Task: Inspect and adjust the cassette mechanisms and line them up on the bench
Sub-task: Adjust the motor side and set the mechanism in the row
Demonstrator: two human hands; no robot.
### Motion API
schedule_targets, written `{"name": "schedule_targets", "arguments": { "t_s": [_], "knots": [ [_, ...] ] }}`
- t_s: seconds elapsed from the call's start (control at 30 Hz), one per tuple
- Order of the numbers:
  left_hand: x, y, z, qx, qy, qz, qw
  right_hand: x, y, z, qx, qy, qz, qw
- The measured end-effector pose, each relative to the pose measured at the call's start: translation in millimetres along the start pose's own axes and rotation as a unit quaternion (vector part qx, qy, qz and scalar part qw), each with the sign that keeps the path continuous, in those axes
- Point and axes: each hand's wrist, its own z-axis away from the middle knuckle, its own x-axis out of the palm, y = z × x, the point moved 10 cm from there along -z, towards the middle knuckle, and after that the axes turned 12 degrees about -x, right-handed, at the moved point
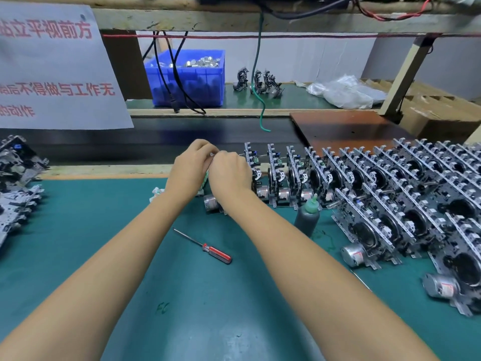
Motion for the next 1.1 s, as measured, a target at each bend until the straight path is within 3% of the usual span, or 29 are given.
{"name": "schedule_targets", "arguments": {
  "t_s": [0.17,0.4,0.63,0.77,0.93,1.1],
  "knots": [
    [13,-7,-9,-0.065,0.017,0.096,0.993,-2,13,-9,0.038,0.005,-0.035,0.999],
    [14,-4,-6,-0.055,0.038,0.209,0.976,0,19,-1,0.040,0.038,-0.038,0.998],
    [25,-11,-1,-0.113,0.014,0.241,0.964,-3,29,-3,0.089,-0.008,-0.097,0.991],
    [24,-9,1,-0.106,0.004,0.230,0.967,-9,22,8,0.046,-0.002,-0.089,0.995],
    [11,-7,7,-0.071,-0.014,0.198,0.977,-33,11,30,-0.023,0.085,-0.097,0.991],
    [-30,-18,44,-0.086,0.026,0.206,0.974,-24,-23,45,-0.083,0.061,-0.173,0.980]
  ]
}}
